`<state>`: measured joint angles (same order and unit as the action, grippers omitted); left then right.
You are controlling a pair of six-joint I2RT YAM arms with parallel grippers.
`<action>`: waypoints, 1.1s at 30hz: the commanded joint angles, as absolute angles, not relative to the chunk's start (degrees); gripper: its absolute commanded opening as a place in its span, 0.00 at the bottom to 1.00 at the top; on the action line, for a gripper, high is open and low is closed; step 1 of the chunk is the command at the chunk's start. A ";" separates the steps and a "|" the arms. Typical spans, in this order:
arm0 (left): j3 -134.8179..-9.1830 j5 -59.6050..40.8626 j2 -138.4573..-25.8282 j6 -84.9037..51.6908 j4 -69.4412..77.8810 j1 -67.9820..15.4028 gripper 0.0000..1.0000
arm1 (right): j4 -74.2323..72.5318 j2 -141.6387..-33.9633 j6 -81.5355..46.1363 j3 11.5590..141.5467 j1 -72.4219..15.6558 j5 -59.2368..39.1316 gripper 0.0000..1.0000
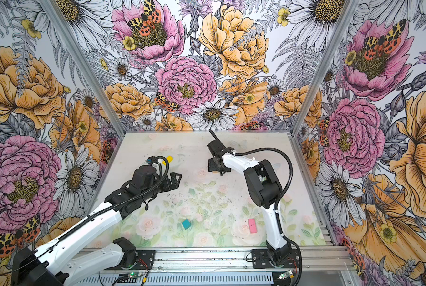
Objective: Build the wood block tower
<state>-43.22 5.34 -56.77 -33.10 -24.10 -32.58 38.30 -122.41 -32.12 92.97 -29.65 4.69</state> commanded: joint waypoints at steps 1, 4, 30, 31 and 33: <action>-43.33 5.01 -55.51 -32.59 -23.13 -32.00 0.99 | 38.12 -123.66 -32.21 94.62 -29.36 4.86 0.53; -43.33 4.81 -55.52 -32.61 -23.23 -31.90 0.99 | 38.27 -123.57 -32.17 94.54 -29.40 5.22 0.56; -44.84 5.23 -54.47 -31.33 -24.65 -31.82 0.99 | 38.90 -112.45 -30.79 89.97 -30.55 10.90 1.00; -45.02 5.36 -54.58 -31.16 -24.70 -31.84 0.99 | 39.34 -111.13 -30.59 89.88 -31.03 12.10 1.00; -45.64 5.54 -55.00 -30.94 -24.70 -31.81 0.99 | 40.29 -107.71 -30.41 89.51 -32.33 16.14 1.00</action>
